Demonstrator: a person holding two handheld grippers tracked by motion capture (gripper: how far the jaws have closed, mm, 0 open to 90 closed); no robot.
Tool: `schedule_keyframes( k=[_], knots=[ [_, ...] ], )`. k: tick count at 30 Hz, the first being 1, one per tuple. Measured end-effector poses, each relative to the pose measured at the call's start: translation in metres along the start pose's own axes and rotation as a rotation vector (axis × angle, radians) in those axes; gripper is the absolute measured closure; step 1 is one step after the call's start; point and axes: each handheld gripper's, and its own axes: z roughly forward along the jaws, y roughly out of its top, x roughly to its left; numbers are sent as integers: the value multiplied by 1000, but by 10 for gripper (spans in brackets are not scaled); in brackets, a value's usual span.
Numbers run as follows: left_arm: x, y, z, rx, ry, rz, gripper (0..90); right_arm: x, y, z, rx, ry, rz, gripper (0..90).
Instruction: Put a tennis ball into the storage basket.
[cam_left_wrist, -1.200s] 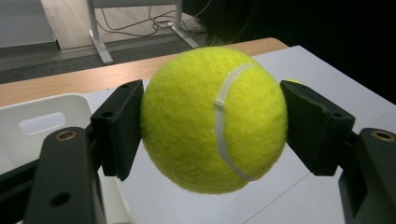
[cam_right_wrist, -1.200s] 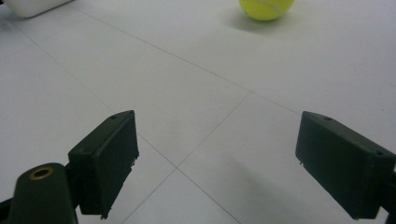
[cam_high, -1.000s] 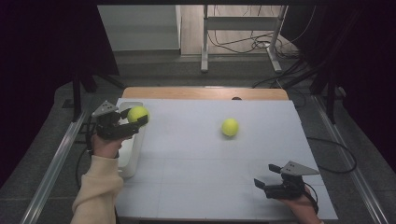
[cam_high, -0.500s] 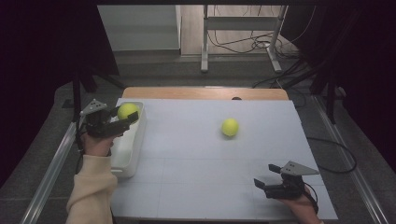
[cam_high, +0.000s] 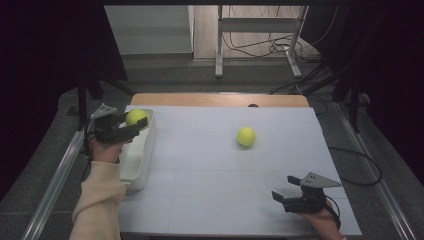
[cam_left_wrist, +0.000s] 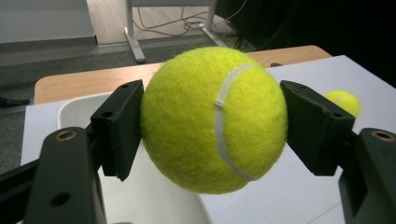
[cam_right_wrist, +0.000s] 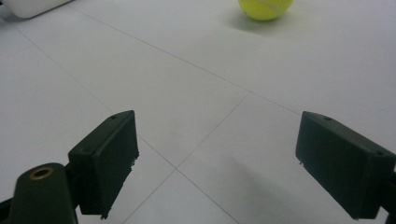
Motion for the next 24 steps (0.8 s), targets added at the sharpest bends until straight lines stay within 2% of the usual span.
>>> schedule_keyframes(
  k=[6,24],
  knots=[
    [5,1,5,16,16,3,269,0,0,0,0,0,-1,132],
    [26,13,31,113,57,-15,269,0,0,0,0,-1,-1,132]
  ],
)
